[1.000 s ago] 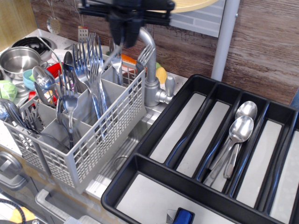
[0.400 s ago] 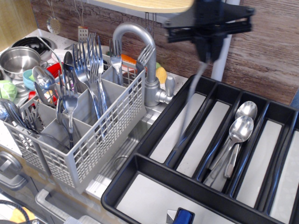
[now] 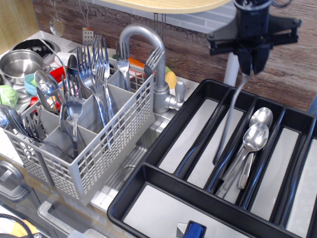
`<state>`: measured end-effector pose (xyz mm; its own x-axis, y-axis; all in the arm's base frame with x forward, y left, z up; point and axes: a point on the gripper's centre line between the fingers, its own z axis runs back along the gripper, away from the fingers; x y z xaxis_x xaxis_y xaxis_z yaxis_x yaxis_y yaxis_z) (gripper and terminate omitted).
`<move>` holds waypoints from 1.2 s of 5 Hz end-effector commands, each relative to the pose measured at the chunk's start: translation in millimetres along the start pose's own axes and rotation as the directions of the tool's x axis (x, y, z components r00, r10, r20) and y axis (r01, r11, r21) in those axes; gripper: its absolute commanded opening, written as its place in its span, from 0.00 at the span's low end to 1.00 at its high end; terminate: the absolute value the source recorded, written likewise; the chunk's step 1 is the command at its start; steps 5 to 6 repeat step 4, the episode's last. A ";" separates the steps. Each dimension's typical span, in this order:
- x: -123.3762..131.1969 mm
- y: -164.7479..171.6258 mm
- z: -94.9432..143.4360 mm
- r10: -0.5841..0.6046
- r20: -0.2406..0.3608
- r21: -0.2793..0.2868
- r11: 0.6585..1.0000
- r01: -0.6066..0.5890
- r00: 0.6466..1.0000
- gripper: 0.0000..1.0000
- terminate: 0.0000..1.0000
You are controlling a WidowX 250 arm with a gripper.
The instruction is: Put big spoon from basket to tray
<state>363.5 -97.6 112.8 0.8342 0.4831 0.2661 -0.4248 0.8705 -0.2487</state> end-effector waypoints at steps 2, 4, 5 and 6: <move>10.2 -9.3 -12.9 -0.023 0.021 -0.145 0.989 0.026 1.000 0.00 0.00; 4.6 -8.0 -44.5 -0.012 0.011 -0.221 0.975 0.014 1.000 0.00 1.00; 4.6 -8.0 -44.5 -0.012 0.011 -0.221 0.975 0.014 1.000 0.00 1.00; 4.6 -8.0 -44.5 -0.012 0.011 -0.221 0.975 0.014 1.000 0.00 1.00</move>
